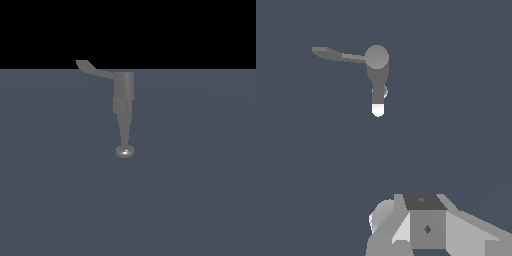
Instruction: Turn on the faucet by rotating a designated handle.
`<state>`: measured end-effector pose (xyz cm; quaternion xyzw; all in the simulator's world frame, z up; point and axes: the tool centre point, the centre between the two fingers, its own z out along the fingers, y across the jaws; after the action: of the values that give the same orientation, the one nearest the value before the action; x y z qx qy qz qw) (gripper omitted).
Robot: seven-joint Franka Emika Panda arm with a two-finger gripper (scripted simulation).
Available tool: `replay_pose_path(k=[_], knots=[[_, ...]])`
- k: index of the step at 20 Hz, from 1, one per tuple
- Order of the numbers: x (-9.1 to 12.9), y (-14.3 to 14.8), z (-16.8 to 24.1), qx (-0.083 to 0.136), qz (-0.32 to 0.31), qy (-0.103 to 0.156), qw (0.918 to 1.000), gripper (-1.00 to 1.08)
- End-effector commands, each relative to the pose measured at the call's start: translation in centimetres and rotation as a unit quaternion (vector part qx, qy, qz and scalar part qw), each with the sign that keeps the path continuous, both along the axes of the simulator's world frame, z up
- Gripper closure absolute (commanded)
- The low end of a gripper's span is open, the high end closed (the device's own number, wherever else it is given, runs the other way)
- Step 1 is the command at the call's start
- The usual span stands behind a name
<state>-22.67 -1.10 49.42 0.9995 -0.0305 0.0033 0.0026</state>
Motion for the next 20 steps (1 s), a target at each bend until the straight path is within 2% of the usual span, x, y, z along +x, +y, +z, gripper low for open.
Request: replay_pose_path(k=[1, 11, 20], knots=[[0.7, 0.2, -0.2, 0.002, -0.016, 0.0, 0.9999, 1.08], [4.6, 1.3, -1.5, 0.014, -0.115, 0.003, 0.9933, 1.08], [8.4, 2.6, -3.3, 0.022, -0.216, 0.008, 0.9761, 1.08]])
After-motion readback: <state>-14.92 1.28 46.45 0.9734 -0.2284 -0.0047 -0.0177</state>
